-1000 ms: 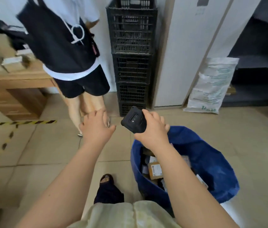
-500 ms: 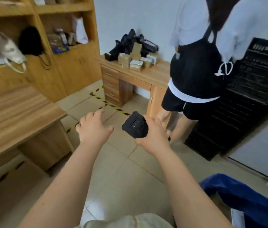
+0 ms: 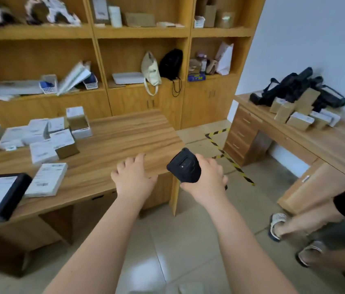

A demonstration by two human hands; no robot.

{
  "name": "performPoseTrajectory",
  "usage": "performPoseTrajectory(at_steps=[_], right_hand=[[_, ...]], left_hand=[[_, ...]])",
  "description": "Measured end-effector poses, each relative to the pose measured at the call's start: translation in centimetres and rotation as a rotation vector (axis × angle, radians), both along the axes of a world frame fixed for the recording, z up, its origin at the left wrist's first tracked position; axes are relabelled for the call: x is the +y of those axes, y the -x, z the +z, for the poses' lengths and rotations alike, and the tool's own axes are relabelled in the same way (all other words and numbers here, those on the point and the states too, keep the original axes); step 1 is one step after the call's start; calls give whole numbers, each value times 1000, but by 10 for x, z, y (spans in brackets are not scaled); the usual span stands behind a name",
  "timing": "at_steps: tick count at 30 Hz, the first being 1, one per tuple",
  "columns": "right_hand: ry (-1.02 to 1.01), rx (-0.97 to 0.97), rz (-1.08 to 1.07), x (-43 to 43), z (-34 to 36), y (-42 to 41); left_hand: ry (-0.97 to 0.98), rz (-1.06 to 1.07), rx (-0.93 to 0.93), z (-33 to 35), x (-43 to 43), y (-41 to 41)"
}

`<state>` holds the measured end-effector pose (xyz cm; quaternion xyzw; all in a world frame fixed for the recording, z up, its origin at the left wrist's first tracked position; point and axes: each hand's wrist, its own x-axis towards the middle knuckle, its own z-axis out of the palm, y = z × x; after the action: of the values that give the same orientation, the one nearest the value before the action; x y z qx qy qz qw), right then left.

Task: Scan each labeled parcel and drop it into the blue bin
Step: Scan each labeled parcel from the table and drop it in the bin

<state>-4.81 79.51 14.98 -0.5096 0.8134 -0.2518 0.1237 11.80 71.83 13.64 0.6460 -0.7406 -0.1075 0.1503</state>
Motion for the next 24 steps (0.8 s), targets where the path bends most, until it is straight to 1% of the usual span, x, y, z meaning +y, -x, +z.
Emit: performPoseTrajectory(at_steps=[4, 8, 12, 18, 24], right_hand=[[-5, -17, 84, -53, -7, -32], [-42, -11, 174, -101, -13, -53], [-56, 19, 206, -154, -18, -62], [-43, -9, 336, -250, -25, -60], [-71, 8, 508, -350, -21, -65]], left_hand=[[-25, 130, -5, -5, -42, -46], [-71, 230, -5, -18, -76, -72], [-101, 298, -16, -28, -111, -75], [-64, 408, -16, -32, -186, -73], [-177, 569, -9, -30, -265, -81]])
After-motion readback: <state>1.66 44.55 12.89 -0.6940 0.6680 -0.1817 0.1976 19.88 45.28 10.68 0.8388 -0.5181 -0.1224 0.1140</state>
